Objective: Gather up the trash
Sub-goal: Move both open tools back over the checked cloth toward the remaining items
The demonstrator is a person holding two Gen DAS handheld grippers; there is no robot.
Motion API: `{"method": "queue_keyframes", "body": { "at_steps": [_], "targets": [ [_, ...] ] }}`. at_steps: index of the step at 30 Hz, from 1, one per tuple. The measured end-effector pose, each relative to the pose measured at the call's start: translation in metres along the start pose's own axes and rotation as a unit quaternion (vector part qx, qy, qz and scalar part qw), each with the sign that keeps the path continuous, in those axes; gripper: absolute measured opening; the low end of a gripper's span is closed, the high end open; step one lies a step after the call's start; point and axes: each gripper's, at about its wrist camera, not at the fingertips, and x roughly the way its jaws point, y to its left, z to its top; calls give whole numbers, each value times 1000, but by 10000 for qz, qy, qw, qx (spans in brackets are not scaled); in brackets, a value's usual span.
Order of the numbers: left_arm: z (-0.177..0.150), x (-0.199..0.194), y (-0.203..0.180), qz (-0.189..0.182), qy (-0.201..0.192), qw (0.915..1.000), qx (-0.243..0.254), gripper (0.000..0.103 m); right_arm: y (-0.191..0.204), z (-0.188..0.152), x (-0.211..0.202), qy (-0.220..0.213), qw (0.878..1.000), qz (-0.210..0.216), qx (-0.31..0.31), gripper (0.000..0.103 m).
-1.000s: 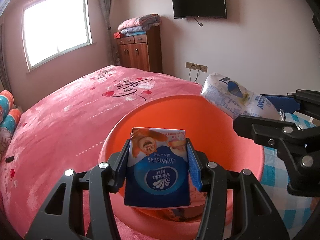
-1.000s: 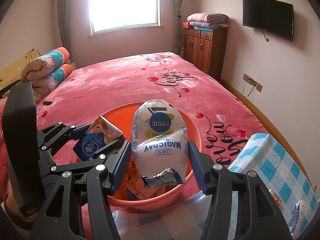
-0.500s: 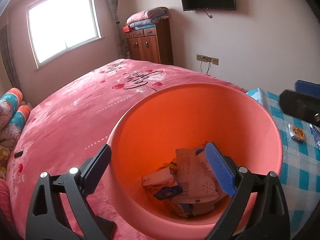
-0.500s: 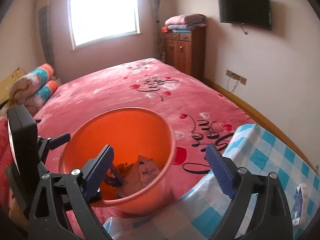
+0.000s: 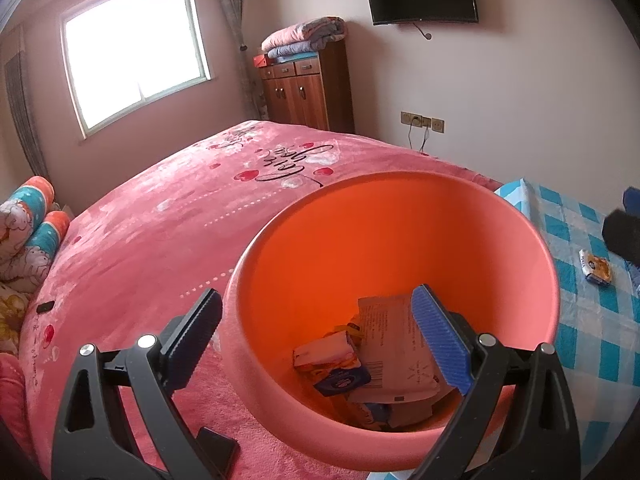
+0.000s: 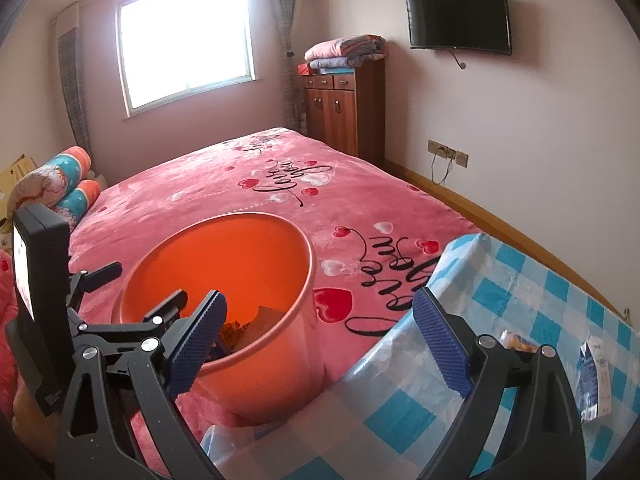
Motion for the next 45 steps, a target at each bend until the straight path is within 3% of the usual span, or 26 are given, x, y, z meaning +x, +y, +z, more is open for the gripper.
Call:
{"method": "queue_keyframes", "body": {
  "at_steps": [15, 45],
  "targets": [
    [0, -29, -14, -45, -226, 9996, 146, 96, -17, -27, -19, 103, 9994, -99, 312, 94],
    [-25, -77, -91, -712, -329, 9938, 789, 96, -73, -101, -71, 271, 9928, -643, 976, 94]
  ]
}}
